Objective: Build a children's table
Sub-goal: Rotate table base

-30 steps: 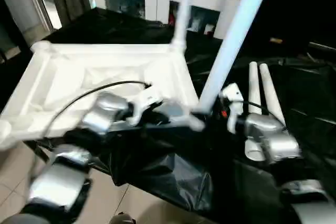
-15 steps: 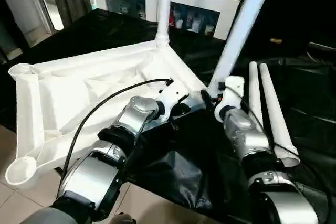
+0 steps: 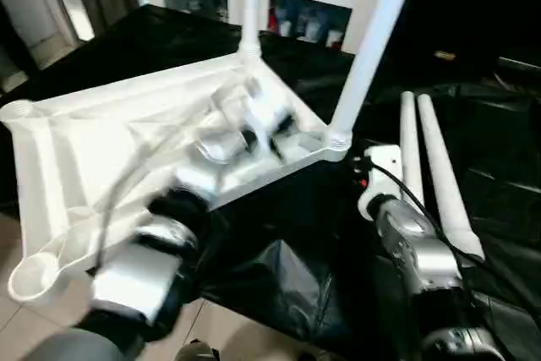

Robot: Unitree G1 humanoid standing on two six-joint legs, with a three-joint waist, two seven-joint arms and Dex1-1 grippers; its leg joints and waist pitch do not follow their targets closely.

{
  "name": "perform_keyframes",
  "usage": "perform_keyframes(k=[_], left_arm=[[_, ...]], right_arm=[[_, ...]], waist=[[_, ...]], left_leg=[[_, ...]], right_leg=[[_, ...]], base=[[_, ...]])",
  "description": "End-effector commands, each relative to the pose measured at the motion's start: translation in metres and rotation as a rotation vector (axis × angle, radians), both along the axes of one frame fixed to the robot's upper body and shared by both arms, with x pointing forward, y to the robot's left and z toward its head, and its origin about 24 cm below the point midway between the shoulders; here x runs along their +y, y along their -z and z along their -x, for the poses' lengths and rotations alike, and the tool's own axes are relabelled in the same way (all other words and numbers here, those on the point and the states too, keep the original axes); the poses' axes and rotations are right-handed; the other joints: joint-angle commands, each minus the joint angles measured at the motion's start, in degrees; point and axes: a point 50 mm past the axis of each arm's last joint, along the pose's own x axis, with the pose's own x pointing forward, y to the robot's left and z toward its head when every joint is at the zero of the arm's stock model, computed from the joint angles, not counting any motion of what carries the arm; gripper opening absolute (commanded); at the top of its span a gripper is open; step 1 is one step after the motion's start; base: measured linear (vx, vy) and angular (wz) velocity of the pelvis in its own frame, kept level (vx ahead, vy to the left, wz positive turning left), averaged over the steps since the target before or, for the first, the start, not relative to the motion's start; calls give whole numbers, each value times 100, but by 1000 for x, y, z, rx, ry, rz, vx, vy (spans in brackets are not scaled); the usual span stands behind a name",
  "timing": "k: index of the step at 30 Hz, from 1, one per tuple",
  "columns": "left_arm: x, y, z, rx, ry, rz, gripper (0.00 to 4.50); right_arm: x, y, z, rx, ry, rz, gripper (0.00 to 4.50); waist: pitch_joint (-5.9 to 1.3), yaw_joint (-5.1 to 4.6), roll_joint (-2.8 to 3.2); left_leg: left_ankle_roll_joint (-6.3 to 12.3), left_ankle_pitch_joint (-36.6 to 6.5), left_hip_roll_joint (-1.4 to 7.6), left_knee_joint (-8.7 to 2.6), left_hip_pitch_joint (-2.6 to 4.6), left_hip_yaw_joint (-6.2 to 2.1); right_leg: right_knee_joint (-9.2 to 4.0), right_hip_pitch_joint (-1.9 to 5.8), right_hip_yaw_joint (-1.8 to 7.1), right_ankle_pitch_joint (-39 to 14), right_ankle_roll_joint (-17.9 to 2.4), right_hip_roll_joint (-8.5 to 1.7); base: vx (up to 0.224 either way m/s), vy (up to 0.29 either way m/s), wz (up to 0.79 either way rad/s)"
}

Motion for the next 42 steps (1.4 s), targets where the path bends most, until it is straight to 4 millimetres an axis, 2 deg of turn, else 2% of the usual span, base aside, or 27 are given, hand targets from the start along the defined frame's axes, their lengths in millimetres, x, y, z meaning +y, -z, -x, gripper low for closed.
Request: perform_keyframes(k=[1, 3, 4, 5, 6, 7, 9, 10, 11, 12, 13, 14, 15, 16, 18, 19, 20, 21, 25, 28, 31, 35, 37, 40, 41, 42], left_arm=[[34, -3, 2, -15, -132, -38, 108], [61, -5, 6, -19, -226, -91, 128], [80, -5, 10, -22, -287, -139, 134], [98, -4, 14, -19, -349, -189, 140], [98, -4, 14, -19, -349, -189, 150], [114, -4, 19, -15, -405, -241, 159], [150, -3, 36, 6, -528, -377, 173], [167, -3, 48, 28, -584, -439, 178], [176, -4, 55, 42, -618, -476, 178], [187, -5, 63, 50, -660, -521, 178], [194, -6, 69, 55, -692, -552, 178], [201, -7, 75, 56, -729, -585, 178], [207, -8, 78, 58, -757, -613, 178], [212, -6, 81, 73, -774, -638, 178], [222, 3, 87, 126, -781, -693, 178], [222, 3, 87, 129, -779, -693, 178], [221, 10, 87, 166, -746, -677, 178], [221, 11, 87, 169, -742, -674, 178], [206, 25, 81, 216, -602, -616, 178], [193, 37, 77, 299, -484, -632, 178], [185, 45, 76, 354, -390, -662, 178], [174, 53, 79, 440, -243, -699, 178], [155, 51, 80, 485, -108, -637, 178], [150, 50, 80, 492, -76, -623, 178], [142, 49, 80, 504, -13, -601, 178], [121, 47, 83, 513, 169, -554, 178]], right_arm=[[6, -9, 6, -23, -56, -20, 381], [11, -10, 11, -12, -100, -13, 381], [14, -8, 13, 1, -126, 4, 381], [16, -6, 14, 14, -143, 18, 381], [16, -6, 14, 14, -143, 18, 381], [18, -4, 15, 25, -151, 28, 381], [22, 0, 15, 53, -169, 40, 381], [24, 0, 14, 70, -182, 41, 381], [25, 1, 14, 80, -191, 41, 381], [26, 1, 12, 84, -203, 59, 381], [26, 1, 11, 86, -212, 72, 381], [26, 1, 9, 88, -221, 85, 381], [26, 1, 7, 88, -227, 96, 381], [26, 1, 5, 88, -232, 106, 381], [27, 3, 0, 99, -253, 130, 381], [27, 3, 0, 100, -254, 131, 381], [30, 3, -3, 104, -268, 137, 381], [30, 3, -3, 104, -269, 137, 381], [40, 2, -12, 103, -292, 139, 381], [52, 0, -20, 97, -321, 144, 381], [56, 0, -27, 96, -325, 149, 381], [58, 0, -31, 99, -324, 151, 381], [56, 1, -34, 101, -323, 155, 381], [56, 1, -34, 101, -323, 156, 381], [55, 2, -36, 102, -321, 159, 381], [50, 3, -37, 102, -313, 164, 381]], waist=[[-388, 28, -78], [-374, -40, -46], [-380, -39, -37], [-381, -59, -4], [-381, -59, -4], [-366, -45, 5], [-349, -58, 7], [-370, -50, -17], [-352, -83, 2], [-360, -76, 13], [-341, -62, -4], [-351, -50, 6], [-333, -37, -9], [-324, -23, 4], [-321, -11, -1], [-321, -15, -41], [-326, -11, -54], [-334, -5, -39], [-363, 12, -63], [-374, -15, -66], [-383, -8, -66], [-380, -18, -74], [-388, -10, -65], [-388, -12, -65], [-395, -9, -34], [-388, -16, -51]], left_leg=[[450, -552, 111, -319, 40, -5], [387, -657, 106, -339, 21, -9], [345, -695, 114, -338, 54, -7], [199, -766, 131, -340, 93, 0], [199, -766, 131, -340, 93, 0], [88, -827, 134, -357, 97, -6], [9, -885, 125, -370, 94, 0], [-23, -869, 147, -371, 104, -14], [-29, -796, 140, -378, 81, -9], [-52, -786, 135, -365, 114, 1], [-66, -793, 112, -366, 113, 12], [-90, -875, 130, -363, 140, 8], [-105, -989, 117, -376, 118, 5], [-131, -1120, 116, -378, 154, 9], [-186, -1216, 109, -392, 149, -3], [-197, -1241, 102, -397, 133, -11], [-200, -1238, 101, -396, 126, -13], [-216, -1226, 94, -393, 136, -13], [-227, -1028, 82, -372, 114, -15], [-223, -939, 80, -362, 104, -13], [-214, -900, 76, -349, 121, -6], [-225, -868, 78, -354, 109, -10], [-232, -800, 81, -345, 118, -2], [-240, -811, 78, -346, 109, 0], [-251, -817, 81, -341, 122, -4], [-263, -872, 73, -340, 122, 4]], right_leg=[[-286, 399, 191, 145, -1209, -329], [-302, 383, 187, -164, -1079, -302], [-320, 358, 191, -278, -1050, -306], [-318, 317, 200, -377, -1040, -286], [-318, 317, 200, -377, -1040, -286], [-322, 298, 201, -463, -1027, -284], [-326, 282, 207, -480, -997, -261], [-297, 299, 202, -422, -1009, -284], [-278, 291, 203, -316, -1007, -258], [-283, 275, 204, -269, -1011, -254], [-303, 261, 207, -298, -1006, -235], [-287, 249, 204, -330, -1029, -253], [-309, 255, 211, -529, -1004, -257], [-329, 217, 218, -665, -982, -254], [-340, 222, 219, -749, -952, -255], [-330, 230, 218, -781, -951, -261], [-331, 236, 218, -784, -945, -264], [-329, 227, 221, -763, -950, -265], [-281, 248, 216, -401, -1034, -275], [-258, 267, 217, -291, -1094, -277], [-250, 267, 219, -257, -1139, -286], [-233, 288, 215, -225, -1153, -286], [-221, 292, 217, -121, -1205, -286], [-213, 305, 212, -97, -1226, -281], [-210, 300, 213, -94, -1237, -291], [-220, 293, 211, -134, -1254, -282]], base=[[0, 0, 0], [0, 0, 0], [0, 0, 0], [0, 0, 0], [0, 0, 0], [0, 0, 0], [0, 0, 0], [0, 0, 0], [0, 0, 0], [0, 0, 0], [0, 0, 0], [0, 0, 0], [0, 0, 0], [0, 0, 0], [0, 0, 0], [0, 0, 0], [0, 0, 0], [0, 0, 0], [0, 0, 0], [0, 0, 0], [0, 0, 0], [0, 0, 0], [0, 0, 0], [0, 0, 0], [0, 0, 0], [0, 0, 0]])
